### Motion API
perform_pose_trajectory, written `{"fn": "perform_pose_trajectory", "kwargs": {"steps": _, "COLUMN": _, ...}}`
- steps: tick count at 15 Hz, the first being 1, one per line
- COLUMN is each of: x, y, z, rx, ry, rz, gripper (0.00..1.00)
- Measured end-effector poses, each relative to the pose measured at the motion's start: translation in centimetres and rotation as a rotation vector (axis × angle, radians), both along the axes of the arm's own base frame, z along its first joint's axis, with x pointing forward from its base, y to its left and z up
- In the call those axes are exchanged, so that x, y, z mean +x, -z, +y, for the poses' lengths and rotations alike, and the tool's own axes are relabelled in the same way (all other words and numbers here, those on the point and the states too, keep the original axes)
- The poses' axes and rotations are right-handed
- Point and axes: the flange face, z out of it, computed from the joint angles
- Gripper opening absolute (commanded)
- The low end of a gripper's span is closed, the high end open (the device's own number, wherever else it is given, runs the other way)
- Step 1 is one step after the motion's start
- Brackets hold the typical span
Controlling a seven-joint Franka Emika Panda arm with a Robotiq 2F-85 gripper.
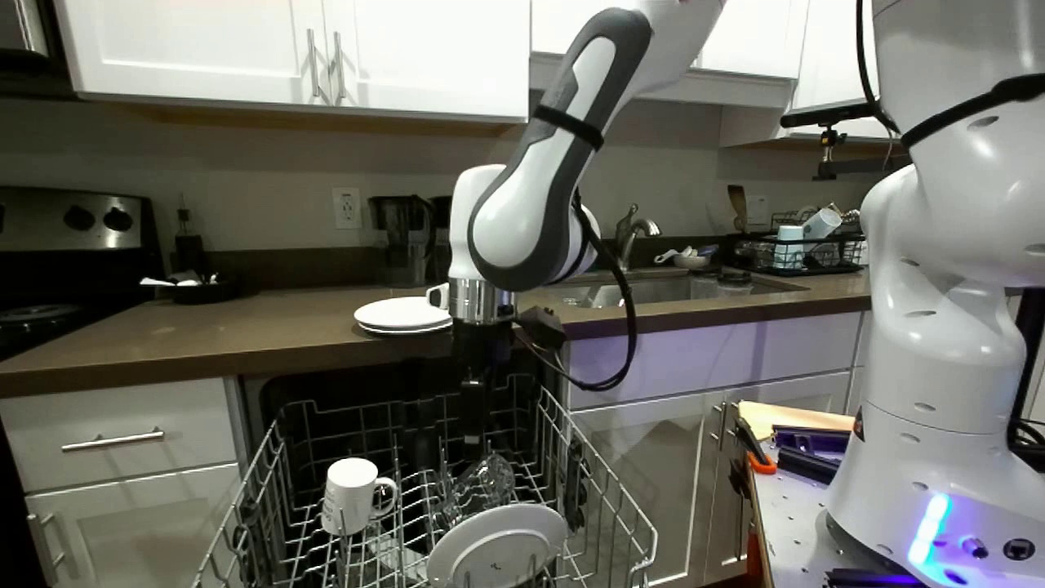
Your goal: Move the plate to the left
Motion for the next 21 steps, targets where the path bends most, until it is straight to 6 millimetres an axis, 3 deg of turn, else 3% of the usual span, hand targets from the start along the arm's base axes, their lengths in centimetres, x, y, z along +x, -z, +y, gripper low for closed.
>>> {"fn": "perform_pose_trajectory", "kwargs": {"steps": 5, "x": 1.2, "y": 4.4, "z": -1.6, "rx": -0.046, "ry": -0.040, "rz": -0.110, "gripper": 1.00}}
{"fn": "perform_pose_trajectory", "kwargs": {"steps": 11, "x": 0.3, "y": 9.7, "z": -1.2, "rx": -0.059, "ry": -0.035, "rz": -0.046, "gripper": 1.00}}
{"fn": "perform_pose_trajectory", "kwargs": {"steps": 17, "x": 0.3, "y": 10.3, "z": -1.2, "rx": -0.058, "ry": -0.016, "rz": -0.034, "gripper": 1.00}}
{"fn": "perform_pose_trajectory", "kwargs": {"steps": 21, "x": 0.8, "y": 9.4, "z": -1.0, "rx": -0.056, "ry": 0.002, "rz": -0.049, "gripper": 1.00}}
